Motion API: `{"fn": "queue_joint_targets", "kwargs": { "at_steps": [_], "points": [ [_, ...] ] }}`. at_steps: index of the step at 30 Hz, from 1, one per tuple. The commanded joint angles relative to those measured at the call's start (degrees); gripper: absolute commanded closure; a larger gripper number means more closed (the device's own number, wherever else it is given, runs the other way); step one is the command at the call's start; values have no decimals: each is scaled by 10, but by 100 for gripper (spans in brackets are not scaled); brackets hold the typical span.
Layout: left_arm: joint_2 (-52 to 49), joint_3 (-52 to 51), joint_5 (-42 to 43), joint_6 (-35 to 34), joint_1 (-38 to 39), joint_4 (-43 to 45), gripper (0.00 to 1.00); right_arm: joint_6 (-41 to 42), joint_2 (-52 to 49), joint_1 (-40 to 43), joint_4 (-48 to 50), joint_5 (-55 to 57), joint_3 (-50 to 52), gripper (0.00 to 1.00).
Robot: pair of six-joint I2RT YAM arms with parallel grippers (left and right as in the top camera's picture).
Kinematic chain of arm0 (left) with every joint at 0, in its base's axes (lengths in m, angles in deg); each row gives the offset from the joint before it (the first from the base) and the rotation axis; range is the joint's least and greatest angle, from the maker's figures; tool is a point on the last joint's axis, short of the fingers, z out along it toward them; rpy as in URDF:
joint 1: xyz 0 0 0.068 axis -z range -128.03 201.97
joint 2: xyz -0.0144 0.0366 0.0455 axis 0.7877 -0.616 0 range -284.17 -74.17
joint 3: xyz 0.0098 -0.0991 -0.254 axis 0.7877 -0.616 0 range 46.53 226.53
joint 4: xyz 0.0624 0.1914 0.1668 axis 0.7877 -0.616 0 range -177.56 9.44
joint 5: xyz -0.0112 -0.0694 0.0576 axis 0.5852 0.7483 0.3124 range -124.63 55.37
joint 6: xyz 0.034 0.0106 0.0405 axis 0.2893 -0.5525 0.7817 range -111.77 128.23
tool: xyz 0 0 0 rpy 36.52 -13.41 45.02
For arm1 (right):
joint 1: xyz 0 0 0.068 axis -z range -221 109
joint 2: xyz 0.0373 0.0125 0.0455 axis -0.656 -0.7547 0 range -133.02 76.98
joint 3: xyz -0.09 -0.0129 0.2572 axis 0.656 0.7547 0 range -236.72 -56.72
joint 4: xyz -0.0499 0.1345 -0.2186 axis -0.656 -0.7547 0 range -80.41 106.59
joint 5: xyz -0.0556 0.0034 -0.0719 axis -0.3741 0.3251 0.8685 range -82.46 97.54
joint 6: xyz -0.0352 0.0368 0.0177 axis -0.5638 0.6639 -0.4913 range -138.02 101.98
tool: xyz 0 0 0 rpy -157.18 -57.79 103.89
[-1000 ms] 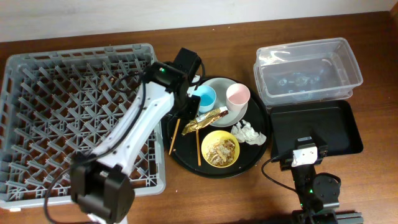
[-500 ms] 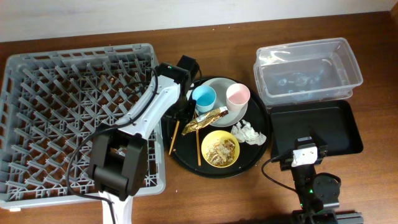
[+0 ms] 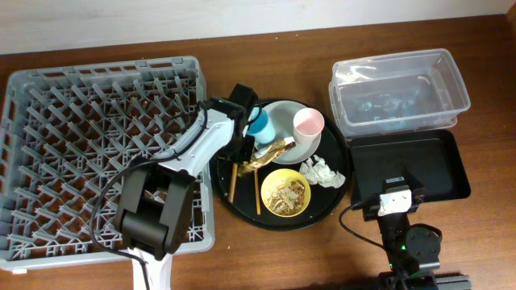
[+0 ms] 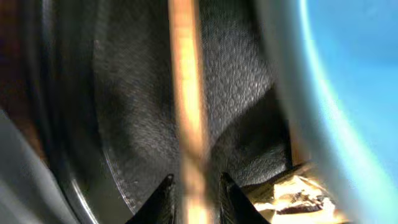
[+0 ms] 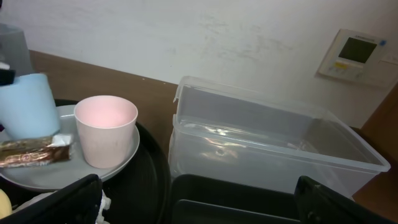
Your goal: Sort waste into correct bins and load items into the dishwasher rack
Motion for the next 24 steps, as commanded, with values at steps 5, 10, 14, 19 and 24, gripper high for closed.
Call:
{"fn": "queue_joint_targets", "kwargs": {
  "at_steps": [5, 10, 14, 19, 24],
  "points": [
    [-5, -17, -2, -5, 1, 9, 79, 0, 4, 4, -2, -1, 3, 1],
    [-3, -3, -1, -9, 1, -1, 79, 0, 4, 4, -2, -1, 3, 1],
    [12, 62, -1, -9, 2, -50, 77, 0, 4, 4, -2, -1, 3, 1],
    [46, 80, 2, -23, 2, -62, 68, 0, 4, 4, -2, -1, 3, 1],
    [51, 79, 24, -58, 2, -66, 65, 0, 4, 4, -2, -1, 3, 1]
  ]
}}
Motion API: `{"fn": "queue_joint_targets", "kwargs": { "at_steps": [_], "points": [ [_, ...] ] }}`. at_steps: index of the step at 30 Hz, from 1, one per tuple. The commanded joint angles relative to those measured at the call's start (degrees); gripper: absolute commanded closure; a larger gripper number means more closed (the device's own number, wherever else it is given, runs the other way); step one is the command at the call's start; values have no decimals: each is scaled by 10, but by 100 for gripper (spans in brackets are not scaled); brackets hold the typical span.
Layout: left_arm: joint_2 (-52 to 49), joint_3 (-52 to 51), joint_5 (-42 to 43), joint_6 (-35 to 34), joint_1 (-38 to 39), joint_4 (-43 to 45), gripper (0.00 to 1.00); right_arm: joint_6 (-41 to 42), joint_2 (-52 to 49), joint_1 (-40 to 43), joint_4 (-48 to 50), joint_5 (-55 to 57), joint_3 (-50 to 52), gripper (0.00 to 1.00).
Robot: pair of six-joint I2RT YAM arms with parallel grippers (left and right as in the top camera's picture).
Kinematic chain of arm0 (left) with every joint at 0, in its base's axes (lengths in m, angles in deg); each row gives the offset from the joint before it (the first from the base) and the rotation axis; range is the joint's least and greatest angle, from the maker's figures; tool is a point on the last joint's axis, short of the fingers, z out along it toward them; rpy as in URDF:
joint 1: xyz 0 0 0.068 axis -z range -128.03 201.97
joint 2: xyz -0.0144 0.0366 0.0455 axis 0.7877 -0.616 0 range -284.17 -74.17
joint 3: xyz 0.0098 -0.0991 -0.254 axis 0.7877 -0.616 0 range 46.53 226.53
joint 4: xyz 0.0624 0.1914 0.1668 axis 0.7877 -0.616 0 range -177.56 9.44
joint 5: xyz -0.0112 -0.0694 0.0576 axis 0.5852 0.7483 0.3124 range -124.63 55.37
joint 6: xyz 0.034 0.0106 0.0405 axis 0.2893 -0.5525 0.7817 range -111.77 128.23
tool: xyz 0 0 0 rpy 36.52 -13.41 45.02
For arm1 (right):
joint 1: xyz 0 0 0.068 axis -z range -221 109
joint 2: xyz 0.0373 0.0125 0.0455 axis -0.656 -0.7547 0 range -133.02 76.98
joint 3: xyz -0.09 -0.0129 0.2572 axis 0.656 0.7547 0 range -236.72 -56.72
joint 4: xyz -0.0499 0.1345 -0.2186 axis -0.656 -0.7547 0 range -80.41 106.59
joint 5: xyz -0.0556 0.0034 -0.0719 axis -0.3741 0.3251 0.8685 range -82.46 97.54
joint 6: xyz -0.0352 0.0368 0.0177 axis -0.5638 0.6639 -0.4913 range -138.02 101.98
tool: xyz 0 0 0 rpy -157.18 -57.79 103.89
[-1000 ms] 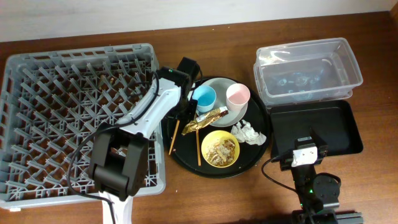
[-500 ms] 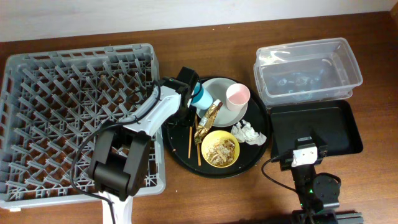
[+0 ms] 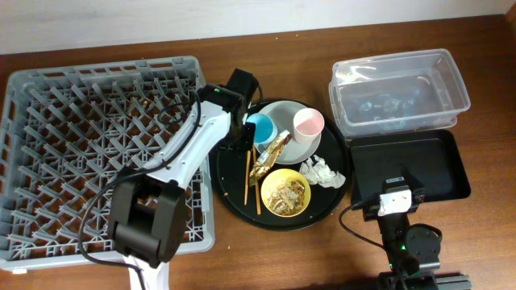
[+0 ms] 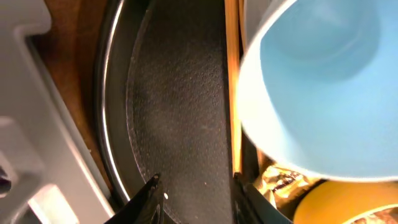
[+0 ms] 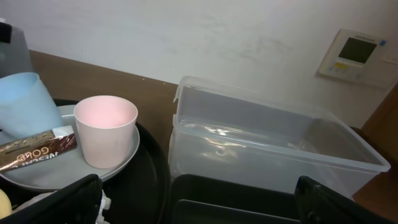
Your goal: Sort waste into correct bins and load items into the dishwasher rack
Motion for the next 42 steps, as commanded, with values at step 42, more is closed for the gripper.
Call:
{"fn": "queue_joint_targets", "kwargs": {
  "at_steps": [42],
  "points": [
    [20, -190, -7, -111, 35, 194, 99, 0, 4, 4, -2, -1, 3, 1]
  ]
}}
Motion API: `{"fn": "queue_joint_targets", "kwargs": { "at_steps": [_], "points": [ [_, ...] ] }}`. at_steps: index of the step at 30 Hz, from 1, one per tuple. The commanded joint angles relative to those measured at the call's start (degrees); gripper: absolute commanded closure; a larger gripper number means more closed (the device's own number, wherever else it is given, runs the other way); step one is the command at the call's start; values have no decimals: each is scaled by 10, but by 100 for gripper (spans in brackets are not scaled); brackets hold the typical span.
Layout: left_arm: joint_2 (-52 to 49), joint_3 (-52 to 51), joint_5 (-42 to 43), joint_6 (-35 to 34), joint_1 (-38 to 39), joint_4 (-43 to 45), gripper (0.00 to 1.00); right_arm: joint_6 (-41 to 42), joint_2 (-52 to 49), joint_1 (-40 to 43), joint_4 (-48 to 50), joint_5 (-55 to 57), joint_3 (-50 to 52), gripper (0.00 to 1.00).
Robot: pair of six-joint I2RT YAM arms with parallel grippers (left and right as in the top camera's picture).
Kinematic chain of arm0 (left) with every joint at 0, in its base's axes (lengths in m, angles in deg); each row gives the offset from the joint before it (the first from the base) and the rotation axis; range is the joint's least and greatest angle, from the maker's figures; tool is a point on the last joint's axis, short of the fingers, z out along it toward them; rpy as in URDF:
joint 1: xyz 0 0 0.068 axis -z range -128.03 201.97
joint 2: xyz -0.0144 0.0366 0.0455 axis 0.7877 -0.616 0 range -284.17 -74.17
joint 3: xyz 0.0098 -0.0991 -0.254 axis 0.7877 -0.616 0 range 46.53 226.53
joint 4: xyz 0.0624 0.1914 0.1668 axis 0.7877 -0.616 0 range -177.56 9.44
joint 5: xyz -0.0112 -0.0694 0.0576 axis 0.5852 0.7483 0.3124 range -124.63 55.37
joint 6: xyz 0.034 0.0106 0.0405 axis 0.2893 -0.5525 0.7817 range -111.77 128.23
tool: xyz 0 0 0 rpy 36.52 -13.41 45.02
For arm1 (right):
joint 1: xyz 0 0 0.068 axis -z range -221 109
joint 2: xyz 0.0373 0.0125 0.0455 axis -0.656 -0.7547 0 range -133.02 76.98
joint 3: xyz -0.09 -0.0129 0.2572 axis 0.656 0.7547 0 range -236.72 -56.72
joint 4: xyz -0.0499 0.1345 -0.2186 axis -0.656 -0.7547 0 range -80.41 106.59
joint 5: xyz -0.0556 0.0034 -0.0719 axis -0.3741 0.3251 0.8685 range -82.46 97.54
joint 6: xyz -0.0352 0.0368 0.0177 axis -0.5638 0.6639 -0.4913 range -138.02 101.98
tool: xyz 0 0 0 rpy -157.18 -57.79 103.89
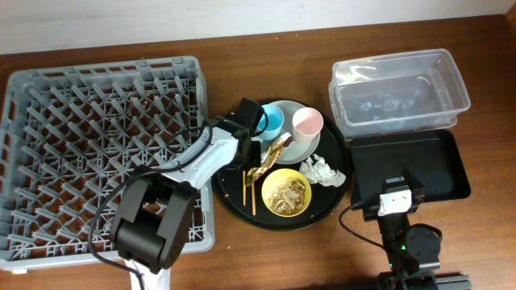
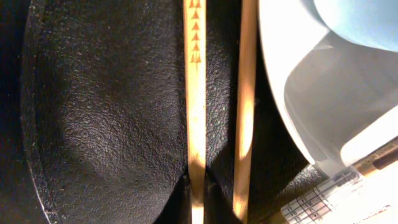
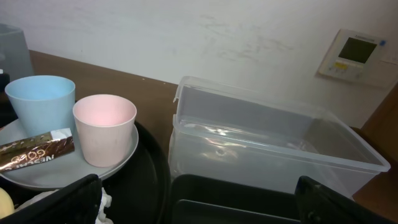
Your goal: Sort waste into correct bins and load items into the dishwasher rack
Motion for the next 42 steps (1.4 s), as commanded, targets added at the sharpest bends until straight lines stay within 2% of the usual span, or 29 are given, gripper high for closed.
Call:
{"fn": "queue_joint_targets", "kwargs": {
  "at_steps": [1, 7, 10, 16, 22, 29, 39, 42],
  "points": [
    [10, -13, -15, -1, 5, -5, 99, 0, 4, 4, -3, -1, 3, 1],
    [94, -5, -40, 1, 5, -5, 99, 0, 4, 4, -2, -1, 3, 1],
    [176, -5, -92, 2, -1, -31, 100, 0, 4, 4, -2, -1, 3, 1],
    [259, -5, -106, 52, -78, -96, 99, 0, 4, 4, -2, -1, 3, 1],
    [243, -8, -54, 101, -155, -113, 100, 0, 4, 4, -2, -1, 3, 1],
    [193, -11, -68, 124, -157, -111, 100, 0, 4, 4, -2, -1, 3, 1],
    [131, -11, -87, 123, -158, -90, 100, 0, 4, 4, -2, -1, 3, 1],
    [122, -11, -107, 101, -158, -88, 100, 0, 4, 4, -2, -1, 3, 1]
  ]
}}
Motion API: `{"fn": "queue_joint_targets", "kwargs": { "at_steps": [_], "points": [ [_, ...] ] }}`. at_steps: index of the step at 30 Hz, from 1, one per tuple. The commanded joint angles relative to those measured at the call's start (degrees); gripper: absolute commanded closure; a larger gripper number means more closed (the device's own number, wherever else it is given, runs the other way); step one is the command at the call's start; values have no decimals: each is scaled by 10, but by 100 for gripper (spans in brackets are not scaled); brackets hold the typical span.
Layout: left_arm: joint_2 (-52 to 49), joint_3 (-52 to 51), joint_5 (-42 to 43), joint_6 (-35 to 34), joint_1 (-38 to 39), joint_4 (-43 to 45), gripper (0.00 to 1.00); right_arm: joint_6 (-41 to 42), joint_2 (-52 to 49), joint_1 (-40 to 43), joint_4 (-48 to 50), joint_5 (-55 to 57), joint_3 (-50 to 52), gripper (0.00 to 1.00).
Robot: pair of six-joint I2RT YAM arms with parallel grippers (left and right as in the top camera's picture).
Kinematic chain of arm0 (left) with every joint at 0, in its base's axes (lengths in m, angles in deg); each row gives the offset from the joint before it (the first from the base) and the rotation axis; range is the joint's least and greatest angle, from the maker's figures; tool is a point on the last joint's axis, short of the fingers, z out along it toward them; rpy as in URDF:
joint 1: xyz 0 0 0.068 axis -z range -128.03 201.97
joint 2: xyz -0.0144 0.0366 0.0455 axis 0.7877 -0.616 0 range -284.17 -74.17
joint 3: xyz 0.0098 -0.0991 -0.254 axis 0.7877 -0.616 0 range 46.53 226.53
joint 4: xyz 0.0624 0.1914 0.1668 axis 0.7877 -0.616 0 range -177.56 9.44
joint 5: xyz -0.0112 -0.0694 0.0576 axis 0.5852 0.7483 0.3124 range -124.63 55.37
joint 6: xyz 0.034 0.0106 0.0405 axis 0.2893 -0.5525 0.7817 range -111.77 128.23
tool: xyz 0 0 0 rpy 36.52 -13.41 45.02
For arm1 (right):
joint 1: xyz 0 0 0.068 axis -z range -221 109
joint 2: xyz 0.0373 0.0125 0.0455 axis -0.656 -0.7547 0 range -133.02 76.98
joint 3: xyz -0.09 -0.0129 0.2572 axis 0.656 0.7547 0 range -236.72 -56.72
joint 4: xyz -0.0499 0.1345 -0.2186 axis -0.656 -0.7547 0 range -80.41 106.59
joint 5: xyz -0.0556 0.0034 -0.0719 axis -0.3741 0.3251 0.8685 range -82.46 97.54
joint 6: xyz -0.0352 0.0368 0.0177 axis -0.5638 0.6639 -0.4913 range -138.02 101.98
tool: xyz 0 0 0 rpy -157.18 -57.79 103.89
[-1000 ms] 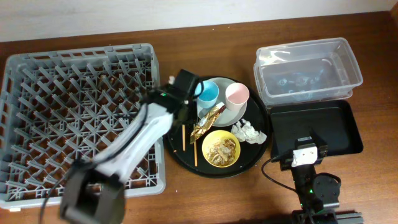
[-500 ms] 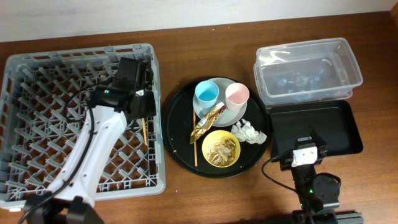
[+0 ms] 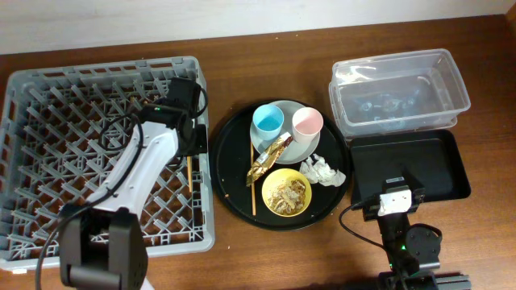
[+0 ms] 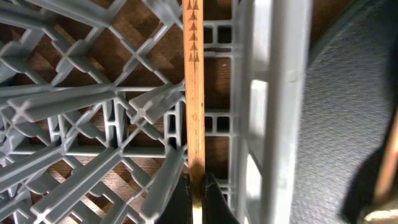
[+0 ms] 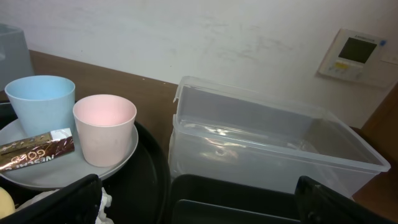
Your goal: Sort waste into correct bins and load items into the dishwasher rack
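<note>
My left gripper (image 3: 187, 147) is over the right edge of the grey dishwasher rack (image 3: 81, 145), shut on a wooden chopstick (image 3: 189, 173). In the left wrist view the chopstick (image 4: 193, 93) runs up from the gripper (image 4: 198, 200) among the rack's pegs, just inside the rack wall (image 4: 273, 93). A second chopstick (image 3: 252, 197) lies on the round black tray (image 3: 230, 161). My right gripper (image 5: 199, 202) is open and empty, low beside the black bin (image 3: 411, 165).
On the tray, a white plate (image 3: 290, 149) holds a blue cup (image 3: 267, 122), a pink cup (image 3: 308, 122) and a gold wrapper (image 3: 268, 157). A yellow bowl of scraps (image 3: 285, 193) and a crumpled napkin (image 3: 321, 171) sit beside it. A clear bin (image 3: 399, 93) stands at the back right.
My left gripper, shut on one chopstick down on the black tray, has moved left with it and now holds it over the rack's right edge. The other chopstick stayed on the tray.
My left gripper was low on the tray by the blue cup, its fingers astride a chopstick. Then it stood open beside the tilted cup. Later the cup stood upright on the plate and the gripper was shut on one chopstick, now carried over the rack. The right arm stayed still.
</note>
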Motion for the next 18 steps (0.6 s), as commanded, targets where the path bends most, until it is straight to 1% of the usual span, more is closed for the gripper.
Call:
{"fn": "queue_joint_targets", "kwargs": {
  "at_steps": [1, 6, 7, 9, 14, 18],
  "points": [
    [-13, -3, -24, -12, -2, 4, 99, 0, 4, 4, -2, -1, 3, 1],
    [-13, -3, -30, -12, -2, 7, 99, 0, 4, 4, -2, -1, 3, 1],
    [-13, -3, -31, -12, -2, 7, 98, 0, 4, 4, -2, -1, 3, 1],
    [-13, -3, -33, -12, -2, 7, 82, 0, 4, 4, -2, -1, 3, 1],
    [-13, -3, -35, -12, -2, 6, 79, 0, 4, 4, -2, -1, 3, 1],
    [-3, 14, -33, -12, -2, -2, 79, 0, 4, 4, -2, -1, 3, 1]
  ]
}}
